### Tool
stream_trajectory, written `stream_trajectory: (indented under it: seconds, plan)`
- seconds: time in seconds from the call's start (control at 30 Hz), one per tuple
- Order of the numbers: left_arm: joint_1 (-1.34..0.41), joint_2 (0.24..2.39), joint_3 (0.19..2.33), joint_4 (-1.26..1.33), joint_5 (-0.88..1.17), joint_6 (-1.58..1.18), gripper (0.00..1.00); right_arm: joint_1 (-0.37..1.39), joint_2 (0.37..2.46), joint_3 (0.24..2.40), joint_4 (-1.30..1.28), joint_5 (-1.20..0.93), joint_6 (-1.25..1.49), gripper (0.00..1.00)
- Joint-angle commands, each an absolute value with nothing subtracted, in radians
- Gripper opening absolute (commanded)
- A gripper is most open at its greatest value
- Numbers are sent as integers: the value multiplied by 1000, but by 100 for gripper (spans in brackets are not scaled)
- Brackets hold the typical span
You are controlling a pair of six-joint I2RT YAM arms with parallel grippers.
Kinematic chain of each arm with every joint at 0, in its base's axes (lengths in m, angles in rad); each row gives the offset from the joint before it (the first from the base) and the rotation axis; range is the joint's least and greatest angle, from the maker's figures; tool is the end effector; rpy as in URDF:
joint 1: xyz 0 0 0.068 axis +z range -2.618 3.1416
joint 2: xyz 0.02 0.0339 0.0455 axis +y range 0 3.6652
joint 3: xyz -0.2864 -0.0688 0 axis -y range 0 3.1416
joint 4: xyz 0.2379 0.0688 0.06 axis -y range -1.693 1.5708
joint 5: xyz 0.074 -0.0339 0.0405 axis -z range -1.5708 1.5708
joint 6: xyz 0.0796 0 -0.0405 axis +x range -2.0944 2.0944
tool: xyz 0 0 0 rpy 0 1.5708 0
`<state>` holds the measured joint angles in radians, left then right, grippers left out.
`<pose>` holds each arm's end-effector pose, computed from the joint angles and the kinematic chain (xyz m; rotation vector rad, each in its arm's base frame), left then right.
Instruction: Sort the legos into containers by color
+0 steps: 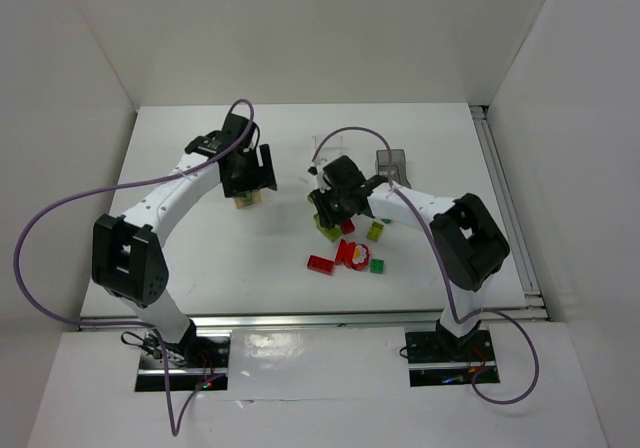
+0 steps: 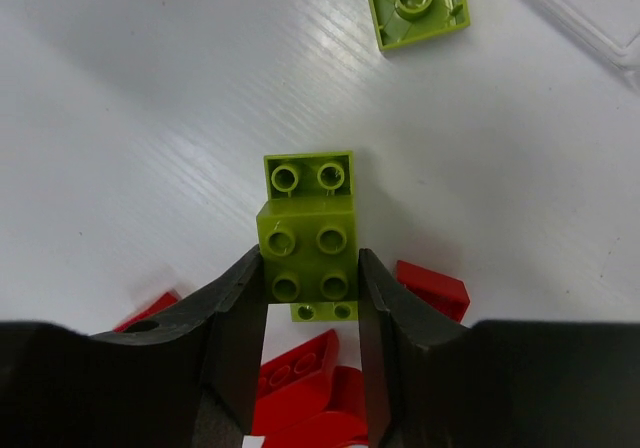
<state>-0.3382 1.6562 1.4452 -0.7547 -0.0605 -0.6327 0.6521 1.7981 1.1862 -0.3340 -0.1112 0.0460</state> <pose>0.3572 -0.1205 0.2815 -0.3999 2.5311 -0.3046 0.3152 0.2518 0.1808 -0.8079 2.4296 0.4167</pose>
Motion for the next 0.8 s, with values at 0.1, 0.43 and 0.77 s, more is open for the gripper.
stream_trajectory:
  seconds: [0.1, 0.43, 0.77]
  plan:
    - [-339, 1669, 1428, -730, -22, -600, 87, 655, 1715, 1223, -235, -106, 104, 30]
    - [-256, 1626, 1319, -539, 556, -370, 100, 508, 1488, 1105, -125, -514, 271, 27]
    - [-221, 1520, 1057, -77, 1067, -419, 100, 414, 1453, 1005, 51, -934, 442, 27]
